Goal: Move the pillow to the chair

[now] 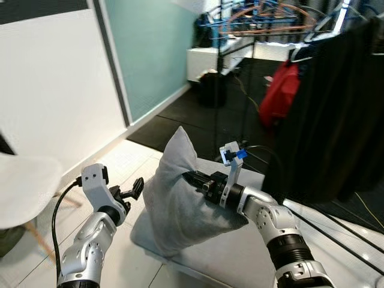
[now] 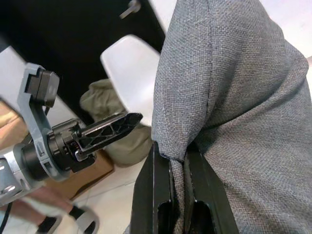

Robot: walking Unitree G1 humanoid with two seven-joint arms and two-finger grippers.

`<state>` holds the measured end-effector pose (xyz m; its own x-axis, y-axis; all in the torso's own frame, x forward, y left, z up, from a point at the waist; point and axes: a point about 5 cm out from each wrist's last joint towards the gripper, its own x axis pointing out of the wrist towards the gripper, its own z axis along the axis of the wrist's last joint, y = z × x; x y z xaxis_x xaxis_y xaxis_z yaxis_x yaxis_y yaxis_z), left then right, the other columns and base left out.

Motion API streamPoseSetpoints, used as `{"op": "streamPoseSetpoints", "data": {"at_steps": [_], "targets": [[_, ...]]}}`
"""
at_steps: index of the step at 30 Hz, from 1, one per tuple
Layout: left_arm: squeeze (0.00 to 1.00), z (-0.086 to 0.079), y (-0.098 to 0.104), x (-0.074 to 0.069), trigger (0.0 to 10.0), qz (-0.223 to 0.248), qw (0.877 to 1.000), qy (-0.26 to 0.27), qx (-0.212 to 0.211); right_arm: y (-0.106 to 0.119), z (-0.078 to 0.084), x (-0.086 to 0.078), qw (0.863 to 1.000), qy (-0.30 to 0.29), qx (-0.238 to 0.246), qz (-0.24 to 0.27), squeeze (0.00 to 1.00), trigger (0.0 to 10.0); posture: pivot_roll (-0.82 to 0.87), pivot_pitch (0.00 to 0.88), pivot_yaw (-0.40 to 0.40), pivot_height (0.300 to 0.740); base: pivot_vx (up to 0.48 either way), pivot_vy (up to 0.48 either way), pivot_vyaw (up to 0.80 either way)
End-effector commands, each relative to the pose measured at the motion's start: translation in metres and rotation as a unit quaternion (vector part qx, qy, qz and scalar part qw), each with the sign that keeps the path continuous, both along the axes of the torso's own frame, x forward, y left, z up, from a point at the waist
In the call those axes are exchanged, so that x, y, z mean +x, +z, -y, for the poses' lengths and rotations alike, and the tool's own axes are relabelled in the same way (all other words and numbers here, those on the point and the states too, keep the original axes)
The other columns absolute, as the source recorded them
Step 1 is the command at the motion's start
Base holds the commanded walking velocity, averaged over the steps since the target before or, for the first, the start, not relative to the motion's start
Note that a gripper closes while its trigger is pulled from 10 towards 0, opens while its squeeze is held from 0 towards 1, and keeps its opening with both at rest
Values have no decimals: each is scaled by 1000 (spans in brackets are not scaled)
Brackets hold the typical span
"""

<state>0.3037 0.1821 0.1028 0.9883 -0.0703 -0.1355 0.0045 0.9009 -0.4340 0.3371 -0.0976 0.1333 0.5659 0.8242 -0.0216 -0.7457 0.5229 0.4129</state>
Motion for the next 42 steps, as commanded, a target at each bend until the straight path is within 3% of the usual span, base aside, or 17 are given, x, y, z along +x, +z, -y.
{"op": "streamPoseSetpoints", "data": {"at_steps": [1, 18, 22, 29, 34, 39, 42], "targets": [[0, -5, -2, -1, 10000, -4, 1000, 9, 7, 14, -7, 0, 999, 19, 12, 35, 0, 10000, -134, 10, -13, 740, 0, 0, 800], [0, -4, -2, 1, 10000, -1, 1000, 14, -2, 11, -8, -1, 998, 27, -21, 43, 0, 10000, -147, 0, -31, 740, 0, 0, 800], [0, -4, -3, 1, 10000, 7, 1000, 22, -5, 9, -12, -5, 998, 38, -34, 44, 0, 10000, -160, 0, -87, 740, 0, 0, 800], [0, -5, -2, 2, 10000, 14, 999, 34, -3, 11, -13, -1, 997, 43, -44, 47, 0, 10000, -149, 0, -100, 740, 0, 0, 800], [0, -3, 0, 2, 10000, 17, 999, 27, 9, 15, -11, 7, 997, 16, -46, 57, 0, 10000, -145, 0, -96, 740, 0, 0, 800], [0, -1, 3, 3, 10000, 24, 999, 15, 16, 11, -3, 18, 995, -74, -56, 43, 0, 10000, -137, 0, -52, 740, 57, 0, 220], [0, -2, 3, 3, 10000, 21, 999, 20, 20, 10, -2, 19, 994, -85, -60, 41, 0, 10000, -139, 0, -48, 740, 285, 0, 0]]}}
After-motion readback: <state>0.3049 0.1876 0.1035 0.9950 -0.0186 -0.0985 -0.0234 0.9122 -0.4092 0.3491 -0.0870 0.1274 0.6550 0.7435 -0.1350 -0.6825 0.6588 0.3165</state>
